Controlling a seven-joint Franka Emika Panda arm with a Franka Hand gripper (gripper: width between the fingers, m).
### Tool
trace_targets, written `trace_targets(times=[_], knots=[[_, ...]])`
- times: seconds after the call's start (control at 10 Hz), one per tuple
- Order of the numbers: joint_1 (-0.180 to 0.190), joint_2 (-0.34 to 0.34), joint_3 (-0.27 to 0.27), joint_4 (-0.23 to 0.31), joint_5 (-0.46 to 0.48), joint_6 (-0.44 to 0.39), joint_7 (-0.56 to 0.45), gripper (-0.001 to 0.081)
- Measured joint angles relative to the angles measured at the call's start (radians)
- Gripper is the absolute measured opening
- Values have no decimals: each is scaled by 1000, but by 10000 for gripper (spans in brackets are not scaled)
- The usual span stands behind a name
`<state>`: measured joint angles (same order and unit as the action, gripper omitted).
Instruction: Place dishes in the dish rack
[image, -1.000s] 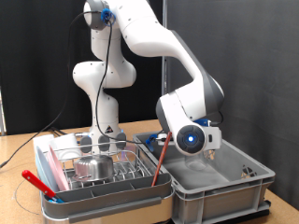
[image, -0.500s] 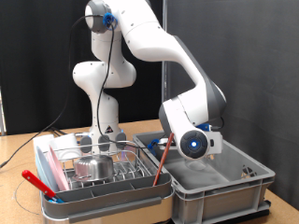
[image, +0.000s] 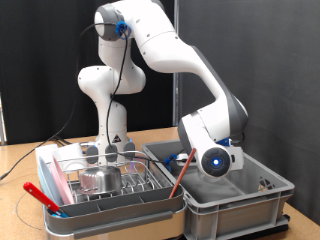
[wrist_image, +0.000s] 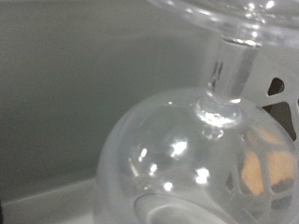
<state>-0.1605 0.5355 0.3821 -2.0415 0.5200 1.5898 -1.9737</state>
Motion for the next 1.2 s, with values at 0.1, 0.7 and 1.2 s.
trace_targets(times=[0.1, 0.7, 1.2], knots=[[2, 7, 6, 3, 2, 1, 0, 806], [3, 60, 25, 38, 26, -84, 7, 806], [4, 94, 26, 53, 26, -121, 24, 806]])
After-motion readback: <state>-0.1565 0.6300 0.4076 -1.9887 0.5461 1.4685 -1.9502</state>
